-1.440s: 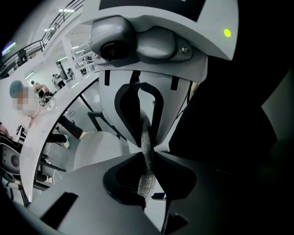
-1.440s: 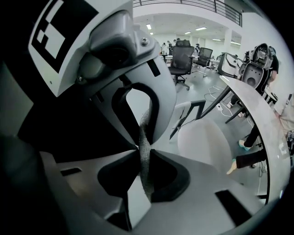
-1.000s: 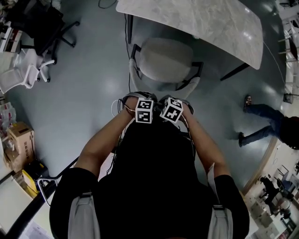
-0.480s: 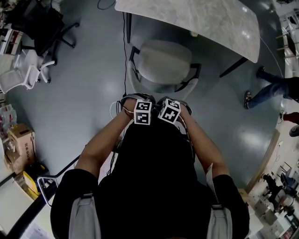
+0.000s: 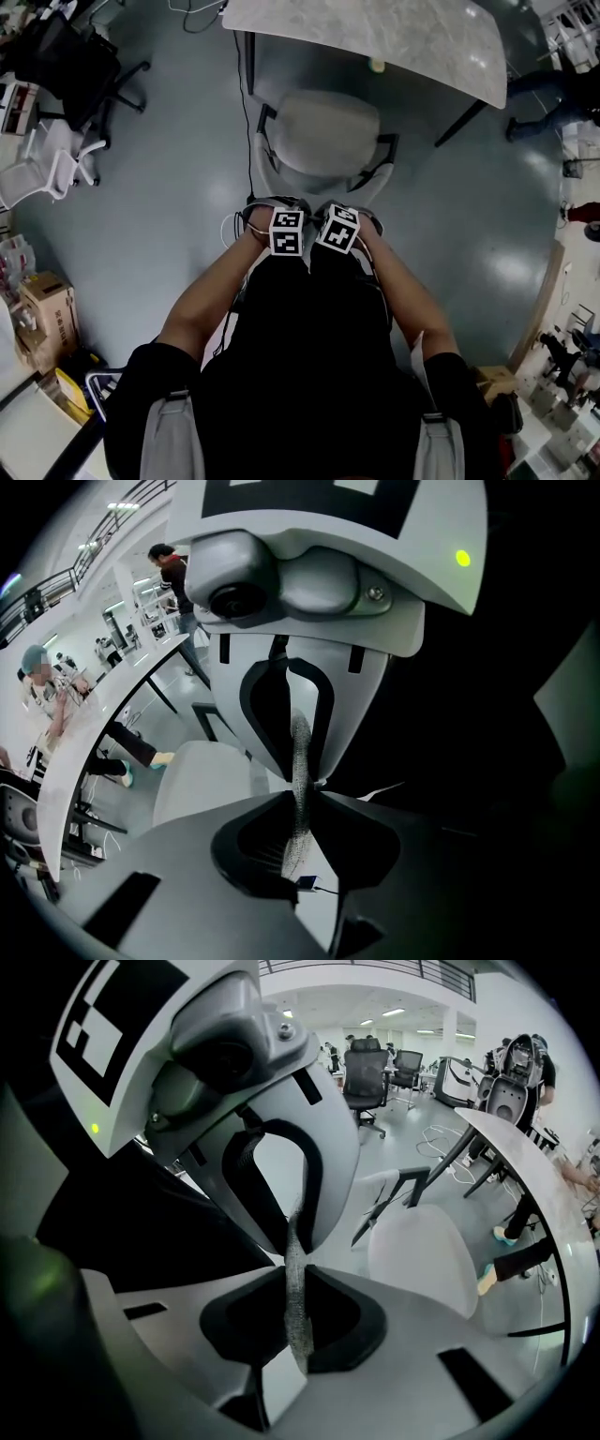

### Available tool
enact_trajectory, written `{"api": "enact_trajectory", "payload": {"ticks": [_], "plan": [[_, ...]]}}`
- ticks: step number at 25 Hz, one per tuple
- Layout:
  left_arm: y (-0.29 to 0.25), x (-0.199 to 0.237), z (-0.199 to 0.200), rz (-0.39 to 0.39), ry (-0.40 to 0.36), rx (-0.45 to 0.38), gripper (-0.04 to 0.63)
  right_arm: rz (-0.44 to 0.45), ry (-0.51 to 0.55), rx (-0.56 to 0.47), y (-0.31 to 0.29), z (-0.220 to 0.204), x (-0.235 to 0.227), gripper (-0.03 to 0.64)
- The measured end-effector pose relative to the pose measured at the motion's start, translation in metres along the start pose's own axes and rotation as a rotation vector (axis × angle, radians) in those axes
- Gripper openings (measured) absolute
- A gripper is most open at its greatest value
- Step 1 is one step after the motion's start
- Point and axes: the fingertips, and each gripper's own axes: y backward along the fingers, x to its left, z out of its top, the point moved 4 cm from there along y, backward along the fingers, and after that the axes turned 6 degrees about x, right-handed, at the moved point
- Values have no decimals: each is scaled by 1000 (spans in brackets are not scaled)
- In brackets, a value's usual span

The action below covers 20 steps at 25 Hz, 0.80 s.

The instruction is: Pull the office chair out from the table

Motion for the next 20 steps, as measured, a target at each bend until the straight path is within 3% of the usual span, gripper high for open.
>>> {"api": "enact_trajectory", "payload": {"ticks": [8,20], "plan": [[3,-29,-12,-33,-61,-4,67,-17,-59,13,-10,8,30,67],[-2,-66,0,-60,-74,-22,66,-55,-106,6,-13,-11,67,67]]}}
